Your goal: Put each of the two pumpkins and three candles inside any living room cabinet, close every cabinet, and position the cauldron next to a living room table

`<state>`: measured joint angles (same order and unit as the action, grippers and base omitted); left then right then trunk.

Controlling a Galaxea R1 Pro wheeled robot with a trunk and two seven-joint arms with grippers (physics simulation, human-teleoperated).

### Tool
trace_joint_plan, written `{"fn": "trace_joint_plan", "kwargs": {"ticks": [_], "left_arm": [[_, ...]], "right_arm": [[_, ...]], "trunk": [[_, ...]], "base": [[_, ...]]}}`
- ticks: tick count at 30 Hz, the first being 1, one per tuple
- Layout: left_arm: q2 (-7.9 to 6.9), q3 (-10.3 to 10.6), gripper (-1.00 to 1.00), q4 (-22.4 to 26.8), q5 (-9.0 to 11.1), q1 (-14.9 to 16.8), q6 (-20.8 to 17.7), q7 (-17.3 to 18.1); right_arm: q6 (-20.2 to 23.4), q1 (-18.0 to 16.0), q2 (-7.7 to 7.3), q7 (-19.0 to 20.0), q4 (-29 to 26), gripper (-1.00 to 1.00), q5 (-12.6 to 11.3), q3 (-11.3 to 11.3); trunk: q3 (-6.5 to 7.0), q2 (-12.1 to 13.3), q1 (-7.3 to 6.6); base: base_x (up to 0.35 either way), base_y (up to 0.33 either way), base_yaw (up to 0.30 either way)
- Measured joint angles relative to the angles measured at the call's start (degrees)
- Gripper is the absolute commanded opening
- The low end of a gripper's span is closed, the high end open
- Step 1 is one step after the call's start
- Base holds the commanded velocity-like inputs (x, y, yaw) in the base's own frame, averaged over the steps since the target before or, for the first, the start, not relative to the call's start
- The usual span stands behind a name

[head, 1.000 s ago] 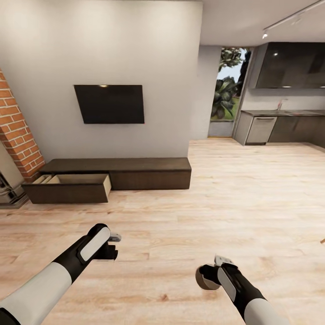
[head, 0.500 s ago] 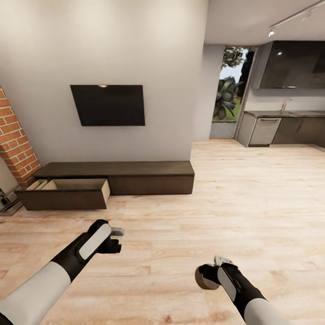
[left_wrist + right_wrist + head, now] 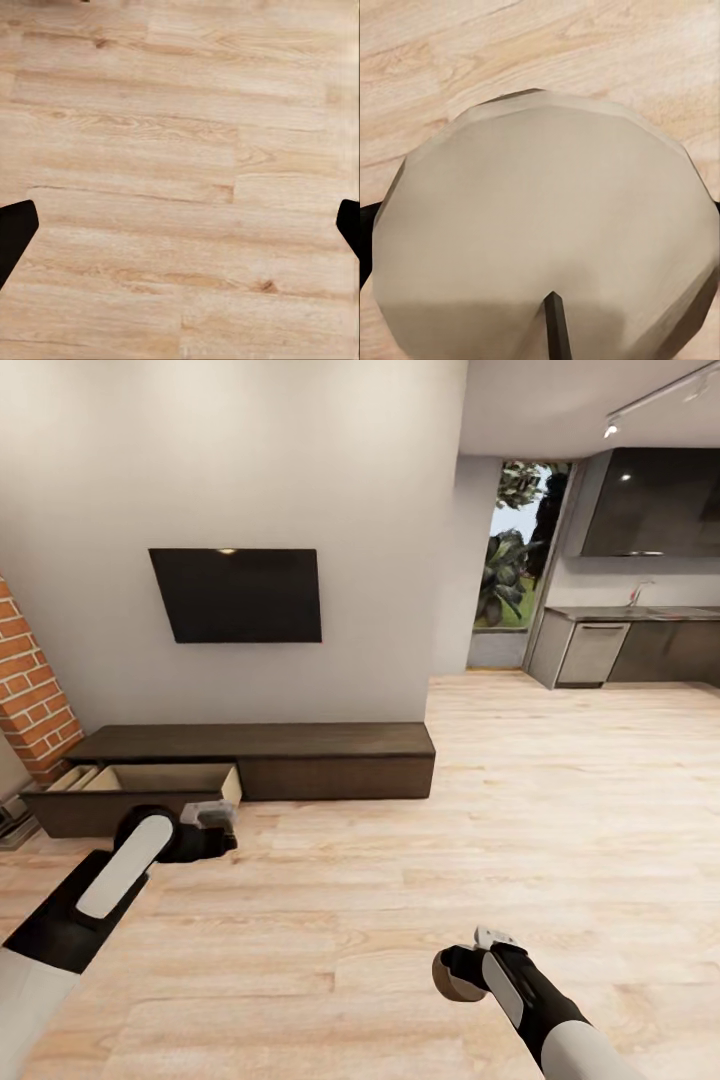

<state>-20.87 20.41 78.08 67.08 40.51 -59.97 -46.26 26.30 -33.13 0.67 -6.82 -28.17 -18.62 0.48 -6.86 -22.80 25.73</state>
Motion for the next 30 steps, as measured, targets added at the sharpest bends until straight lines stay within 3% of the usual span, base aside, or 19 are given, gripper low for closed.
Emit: {"fn": "trace_joint_plan", "kwargs": {"ticks": [3, 7, 11, 20, 23, 28, 30], "left_arm": [[-3.87, -3.94, 1.00, 5.06, 5.02, -2.52, -0.01, -0.03], [-6.20, -9.67, 1.00, 8.15, 7.58, -4.69, 0.00, -0.06], [-6.88, -13.01, 1.00, 9.68, 8.17, -5.95, 0.01, -0.07], [-7.12, -18.31, 1.00, 10.41, 8.82, -7.07, 0.01, -0.07], [-7.14, -21.53, 1.00, 10.65, 8.83, -7.55, 0.11, -0.08], [-7.11, -25.21, 1.00, 10.84, 8.92, -8.44, 0.12, -0.07], [-7.09, -27.74, 1.00, 10.88, 8.90, -8.85, 0.12, -0.08]], "right_arm": [[-0.01, 0.00, 0.01, 0.00, -0.01, -1.00, 0.00, 0.02], [-0.01, -0.01, 0.02, 0.00, -0.01, -1.00, -0.02, 0.06], [-0.01, -0.03, -0.02, 0.00, -0.01, -1.00, 0.08, 0.05], [-0.02, -0.02, 0.09, -0.15, 0.00, -1.00, 0.00, 0.11], [-0.01, -0.05, 0.11, -0.17, -0.06, -1.00, 0.00, 0.13], [-0.01, -0.04, 0.35, -0.11, -0.08, -1.00, -0.07, 0.15], [-0.01, -0.03, 0.62, -0.10, -0.08, -1.00, -0.01, 0.15]], "trunk": [[0.00, 0.00, 0.01], [0.00, 0.00, 0.00], [0.00, 0.00, -0.01], [0.00, 0.00, -0.01], [0.00, 0.00, -0.01], [0.00, 0.00, -0.01], [0.00, 0.00, -0.01]], "base": [[0.056, 0.001, 0.000], [0.124, 0.000, 0.000], [0.270, 0.000, 0.000], [0.323, 0.000, 0.102], [0.332, 0.000, 0.253], [0.334, 0.000, 0.272], [0.335, 0.000, 0.277]]}}
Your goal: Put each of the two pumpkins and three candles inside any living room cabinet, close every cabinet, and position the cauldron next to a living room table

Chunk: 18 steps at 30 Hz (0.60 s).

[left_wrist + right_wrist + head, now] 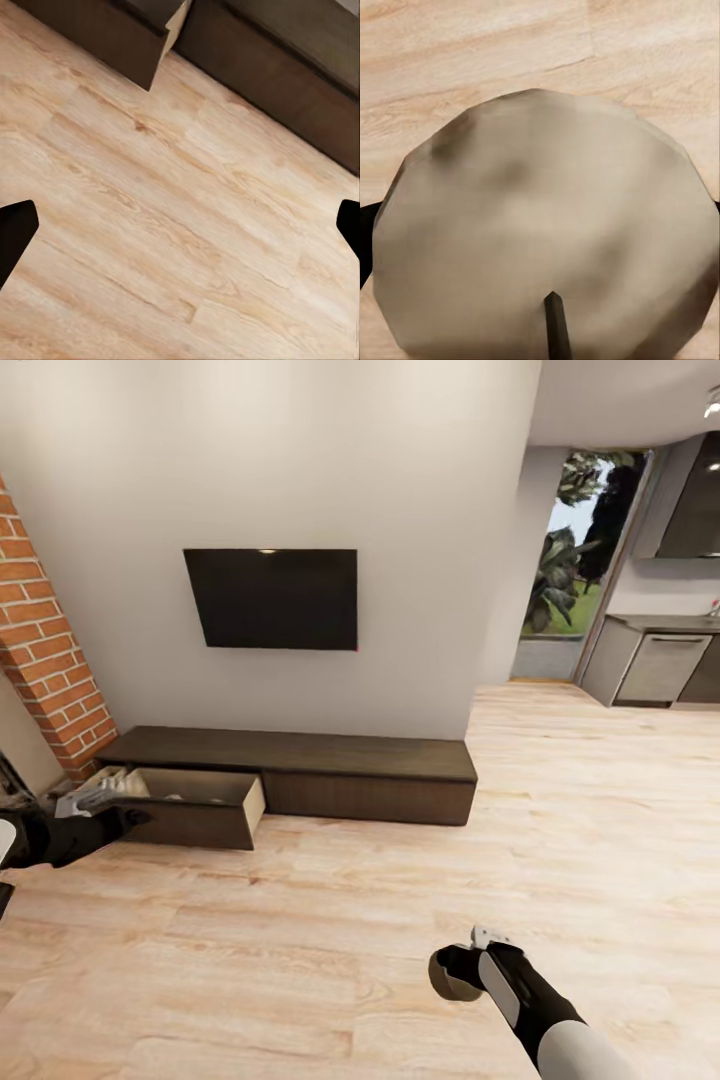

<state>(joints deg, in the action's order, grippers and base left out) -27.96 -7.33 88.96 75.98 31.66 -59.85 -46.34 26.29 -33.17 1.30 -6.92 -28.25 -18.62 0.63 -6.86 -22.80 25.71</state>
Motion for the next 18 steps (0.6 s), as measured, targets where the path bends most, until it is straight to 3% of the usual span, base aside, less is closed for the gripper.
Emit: {"fn": "trace_joint_plan", "kwargs": {"ticks": [4, 10, 18], "left_arm": [[0.06, -7.18, 1.00, 0.18, 0.01, -1.41, 0.01, 0.00], [0.18, -12.55, 1.00, 0.31, 0.18, -2.35, 0.01, 0.00], [0.41, -14.12, 1.00, 0.31, 0.47, -2.62, 0.00, 0.06]], "right_arm": [[0.00, 0.01, 0.28, 0.04, 0.00, -1.00, 0.04, 0.00], [0.01, 0.01, 0.33, 0.09, 0.00, -1.00, 0.10, 0.00], [0.00, 0.03, 0.28, 0.11, 0.00, -1.00, 0.10, 0.00]], "trunk": [[0.00, 0.00, 0.00], [0.00, 0.00, 0.00], [0.00, 0.00, 0.00]], "base": [[0.335, 0.000, 0.278], [0.336, 0.007, 0.279], [0.326, 0.126, 0.187]]}}
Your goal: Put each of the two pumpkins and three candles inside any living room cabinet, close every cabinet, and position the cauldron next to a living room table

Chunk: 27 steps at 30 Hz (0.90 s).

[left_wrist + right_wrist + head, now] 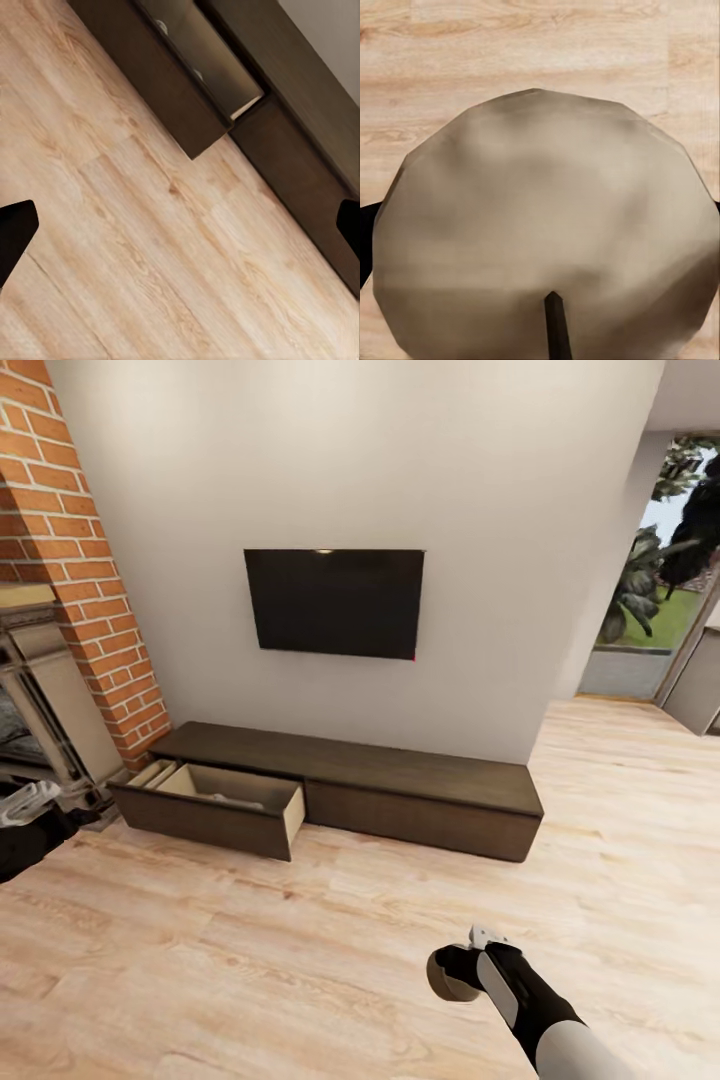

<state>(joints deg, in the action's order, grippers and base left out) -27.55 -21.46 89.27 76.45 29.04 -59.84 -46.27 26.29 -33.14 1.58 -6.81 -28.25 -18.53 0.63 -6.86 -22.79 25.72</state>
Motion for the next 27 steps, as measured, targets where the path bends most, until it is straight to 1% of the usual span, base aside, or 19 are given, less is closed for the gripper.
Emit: {"fn": "trace_joint_plan", "kwargs": {"ticks": [6, 12, 16, 18, 24, 27], "left_arm": [[0.05, -0.10, 1.00, 0.00, 0.03, -0.03, 0.00, 0.01], [0.07, -0.13, 1.00, 0.00, 0.02, -0.03, 0.00, 0.01], [0.09, -0.12, 1.00, 0.00, 0.03, -0.04, 0.00, 0.01], [0.09, -0.12, 1.00, 0.00, 0.04, -0.05, 0.00, 0.01], [0.12, -0.18, 1.00, 0.00, 0.04, -0.07, 0.00, 0.01], [0.09, -0.20, 1.00, 0.00, 0.03, -0.03, 0.00, 0.01]], "right_arm": [[0.00, -0.02, 0.05, 0.00, 0.00, -1.00, 0.00, 0.00], [-0.01, 0.01, 0.25, -0.01, 0.00, -1.00, -0.07, 0.03], [-0.01, -0.01, 0.43, -0.29, -0.01, -1.00, -0.10, 2.14], [-0.03, -0.01, 0.46, -0.37, -0.02, -1.00, -0.05, 2.75], [-0.05, 0.01, 0.47, -0.45, -0.02, -1.00, -0.01, 3.39], [-0.02, 0.03, 0.67, -0.12, -0.08, -1.00, -0.16, 3.54]], "trunk": [[0.00, 0.00, 0.00], [0.00, 0.00, 0.01], [0.00, 0.00, 0.01], [0.00, 0.00, 0.01], [0.00, 0.00, 0.01], [0.00, 0.00, 0.01]], "base": [[0.305, 0.188, 0.058], [0.266, 0.232, 0.244], [0.228, 0.260, 0.282], [0.216, 0.267, 0.285], [0.211, 0.270, 0.278], [0.209, 0.270, 0.053]]}}
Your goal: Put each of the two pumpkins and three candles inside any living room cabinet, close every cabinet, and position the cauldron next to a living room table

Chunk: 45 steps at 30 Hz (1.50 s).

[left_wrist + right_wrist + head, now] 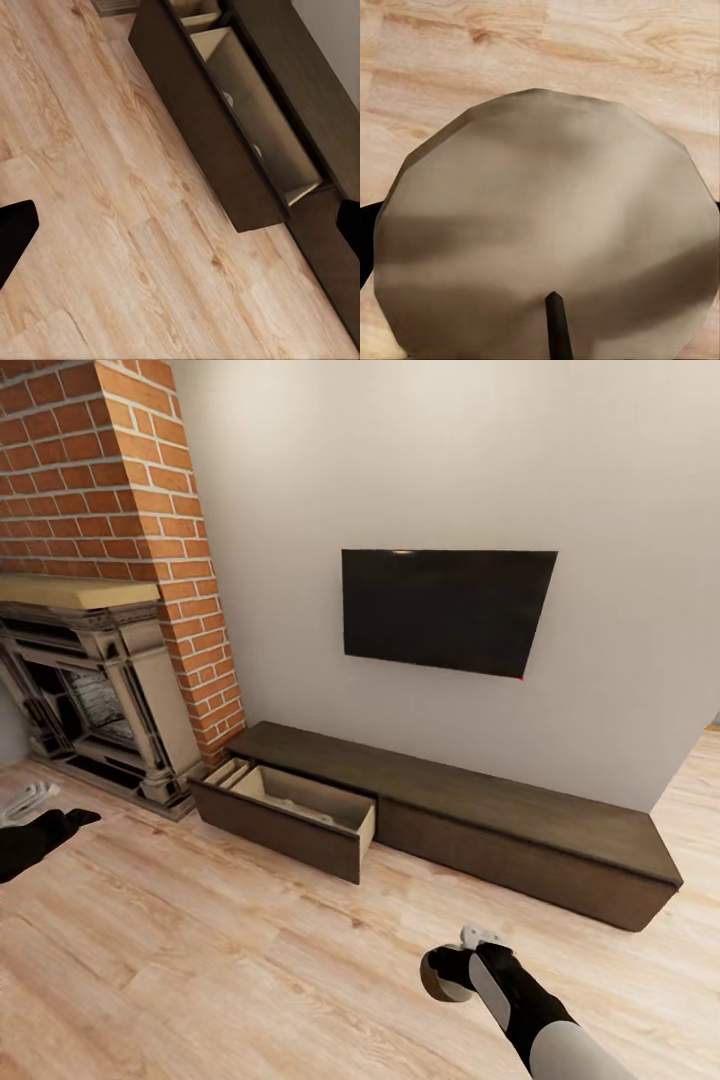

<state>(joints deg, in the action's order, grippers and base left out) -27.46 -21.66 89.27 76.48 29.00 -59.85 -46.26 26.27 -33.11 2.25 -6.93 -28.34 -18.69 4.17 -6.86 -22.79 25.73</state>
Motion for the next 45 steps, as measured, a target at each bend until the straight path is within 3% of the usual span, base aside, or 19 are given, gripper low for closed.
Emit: {"fn": "trace_joint_plan", "kwargs": {"ticks": [7, 19, 26, 37, 45], "left_arm": [[0.05, -0.01, 1.00, 0.00, 0.00, -0.05, 0.00, 0.00], [0.05, -0.01, 1.00, -0.01, 0.02, -0.05, 0.01, 0.06], [-0.01, -0.02, 1.00, -0.03, 2.03, -0.07, 0.02, 0.02], [-0.04, -0.01, 1.00, -0.15, 2.32, -0.06, 0.01, 0.01], [-0.12, 0.00, 1.00, -0.26, 2.37, -0.04, 0.00, 0.00]], "right_arm": [[-0.02, 0.00, 0.39, -0.23, -0.02, -1.00, 0.15, 0.12], [0.04, -0.01, 0.51, -0.35, 0.07, -1.00, 0.14, 0.21], [0.04, -0.03, 0.52, -0.35, 0.07, -1.00, 0.15, 0.20], [0.04, -0.03, 0.52, -0.35, 0.07, -1.00, 0.16, 0.22], [-0.01, -0.01, 0.50, -0.10, 0.00, -1.00, 0.12, 0.22]], "trunk": [[0.00, 0.00, 0.00], [0.00, 0.00, -0.01], [0.00, 0.00, 0.00], [0.00, 0.00, -0.01], [0.00, 0.00, -0.01]], "base": [[0.209, 0.270, 0.037], [0.250, 0.218, 0.263], [0.245, 0.033, 0.286], [0.249, 0.081, 0.282], [0.269, 0.193, 0.011]]}}
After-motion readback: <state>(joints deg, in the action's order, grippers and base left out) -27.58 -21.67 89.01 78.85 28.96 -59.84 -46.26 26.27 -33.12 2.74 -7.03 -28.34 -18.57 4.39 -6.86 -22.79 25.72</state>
